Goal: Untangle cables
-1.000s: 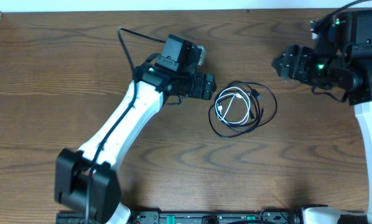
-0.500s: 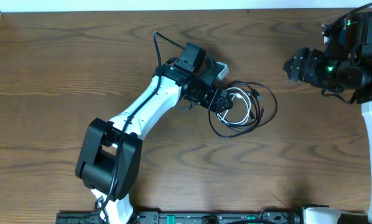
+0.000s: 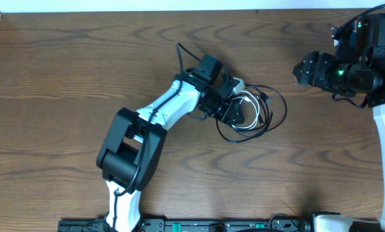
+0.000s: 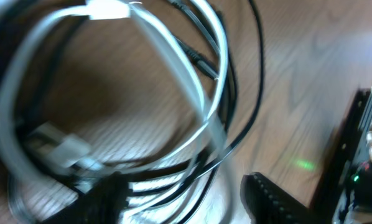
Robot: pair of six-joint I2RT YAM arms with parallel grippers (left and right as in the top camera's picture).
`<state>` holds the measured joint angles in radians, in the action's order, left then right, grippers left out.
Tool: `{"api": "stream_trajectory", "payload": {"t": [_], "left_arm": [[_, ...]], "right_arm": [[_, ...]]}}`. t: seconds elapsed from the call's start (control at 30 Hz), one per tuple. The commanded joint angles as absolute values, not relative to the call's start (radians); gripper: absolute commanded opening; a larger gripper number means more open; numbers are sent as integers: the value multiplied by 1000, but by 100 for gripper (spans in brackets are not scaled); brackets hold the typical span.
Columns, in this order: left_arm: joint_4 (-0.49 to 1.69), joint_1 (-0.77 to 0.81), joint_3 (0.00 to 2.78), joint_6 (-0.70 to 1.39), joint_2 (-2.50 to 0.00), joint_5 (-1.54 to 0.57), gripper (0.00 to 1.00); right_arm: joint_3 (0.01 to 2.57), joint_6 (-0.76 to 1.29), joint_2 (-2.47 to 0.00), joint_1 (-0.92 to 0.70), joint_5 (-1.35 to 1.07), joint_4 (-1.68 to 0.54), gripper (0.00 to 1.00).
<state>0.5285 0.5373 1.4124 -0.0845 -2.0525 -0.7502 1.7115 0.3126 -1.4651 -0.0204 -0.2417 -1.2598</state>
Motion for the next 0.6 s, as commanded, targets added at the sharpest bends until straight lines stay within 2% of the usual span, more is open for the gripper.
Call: {"api": "stream_trajectory", "payload": {"t": [0.0, 0.03, 0.23, 0.57], "left_arm": [[494, 562, 1411, -92, -2040, -777, 15], [491, 562, 1412, -81, -2040, -774, 7], [548, 528, 1466, 53, -1960, -709, 7], [501, 528, 1513, 92, -1466, -612, 8]], "right_arm": [[1706, 290, -1459, -17, -235, -1261, 77], [1706, 290, -1459, -17, -235, -1262, 77], [1705, 290, -1459, -17, -235, -1269, 77], [1705, 279, -1472, -20, -235, -1238, 78]]}}
